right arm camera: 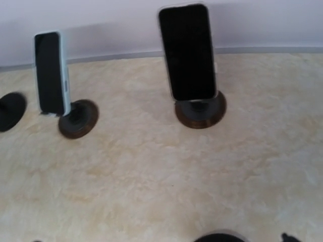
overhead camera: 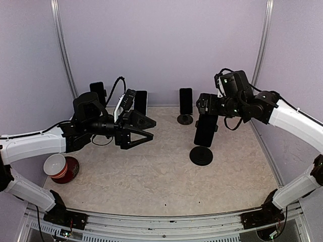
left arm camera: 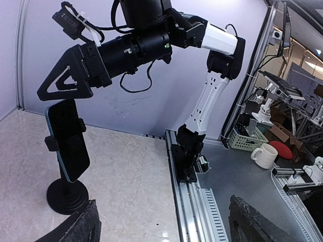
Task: Place the phone on the phone stand
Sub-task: Pick up the phone stand with the phone from the center of the board.
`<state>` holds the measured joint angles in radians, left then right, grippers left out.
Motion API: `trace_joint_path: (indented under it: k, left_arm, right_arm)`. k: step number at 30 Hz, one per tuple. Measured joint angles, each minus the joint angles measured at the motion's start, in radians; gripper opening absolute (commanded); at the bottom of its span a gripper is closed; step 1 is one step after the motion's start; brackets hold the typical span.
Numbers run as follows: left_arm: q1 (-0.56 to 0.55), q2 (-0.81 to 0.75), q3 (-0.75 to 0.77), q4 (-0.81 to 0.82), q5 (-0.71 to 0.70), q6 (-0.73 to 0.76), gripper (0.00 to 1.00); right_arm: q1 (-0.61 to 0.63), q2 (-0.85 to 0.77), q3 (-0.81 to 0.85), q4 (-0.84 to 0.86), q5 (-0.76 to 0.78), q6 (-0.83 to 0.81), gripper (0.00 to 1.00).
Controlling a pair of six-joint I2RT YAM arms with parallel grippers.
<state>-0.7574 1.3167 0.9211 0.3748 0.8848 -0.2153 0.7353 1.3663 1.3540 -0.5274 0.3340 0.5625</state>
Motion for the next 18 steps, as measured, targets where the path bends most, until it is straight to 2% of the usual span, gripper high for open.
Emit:
trace_joint_path:
  k: [10, 18]
  left_arm:
    - [0.006, -0.001, 0.0, 0.0, -0.002, 0.0, 0.86]
    - [0.006, -0.001, 0.0, 0.0, -0.002, 0.0, 0.86]
  right_arm:
    - [0.127, 0.214, 0.212, -0.254, 0.307, 0.256, 1.0]
    - [0.174, 0.258, 0.234, -0.397, 0.421, 0.414, 1.0]
